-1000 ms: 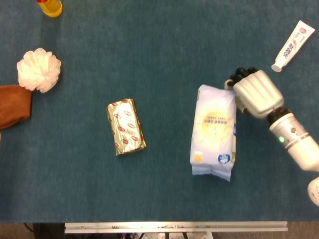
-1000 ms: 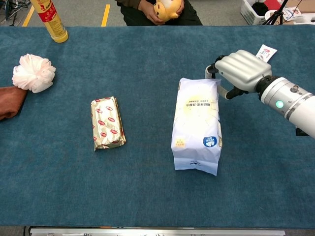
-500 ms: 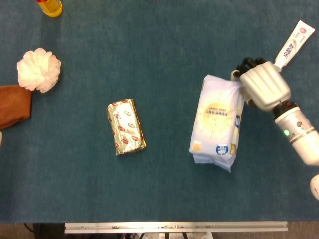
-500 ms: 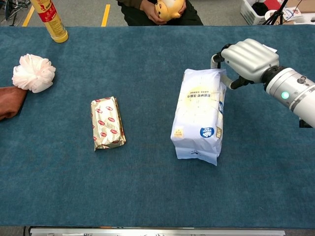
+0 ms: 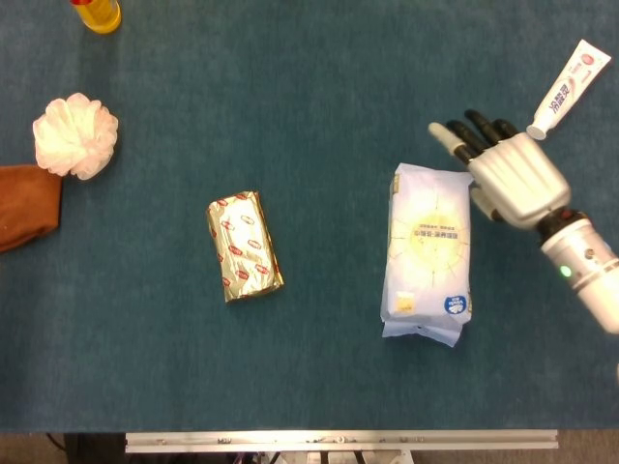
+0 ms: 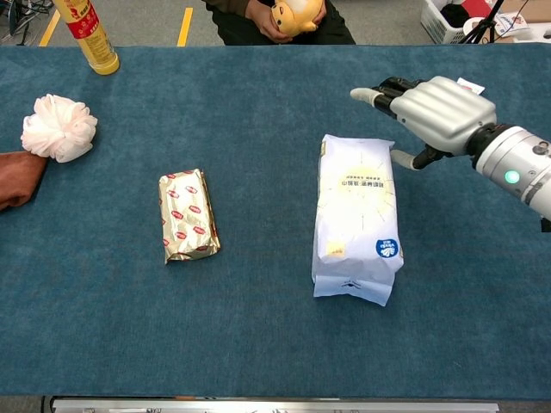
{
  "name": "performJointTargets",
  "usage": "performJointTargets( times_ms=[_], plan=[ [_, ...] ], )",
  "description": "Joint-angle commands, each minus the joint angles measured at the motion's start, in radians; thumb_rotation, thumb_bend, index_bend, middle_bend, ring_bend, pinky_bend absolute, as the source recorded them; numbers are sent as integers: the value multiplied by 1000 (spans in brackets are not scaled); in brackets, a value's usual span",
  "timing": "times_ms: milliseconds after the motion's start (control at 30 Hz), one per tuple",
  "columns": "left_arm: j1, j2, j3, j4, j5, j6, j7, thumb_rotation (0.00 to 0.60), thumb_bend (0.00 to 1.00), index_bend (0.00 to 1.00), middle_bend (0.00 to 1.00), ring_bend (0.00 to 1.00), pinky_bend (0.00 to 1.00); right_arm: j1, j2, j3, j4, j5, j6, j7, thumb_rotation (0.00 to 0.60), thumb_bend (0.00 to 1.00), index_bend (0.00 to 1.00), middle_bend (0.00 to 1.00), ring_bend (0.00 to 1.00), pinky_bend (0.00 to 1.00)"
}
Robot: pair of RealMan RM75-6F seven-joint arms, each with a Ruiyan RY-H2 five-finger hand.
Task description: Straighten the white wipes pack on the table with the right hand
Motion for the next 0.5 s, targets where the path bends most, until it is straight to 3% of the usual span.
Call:
performJointTargets(
  times_ms=[33,500],
  plan=[
    [-4,-1,-4,0,0,-2,-3,600,346,245,245,187,248,-31,33,-9,-18,-16,42,33,600,217,0,125,58,231],
    [-15,-8,-1,18,10,-14,-14,600,346,245,245,187,248,-250,248,-50,-133,-26,290,165,600,192,136,215,71,230]
  ],
)
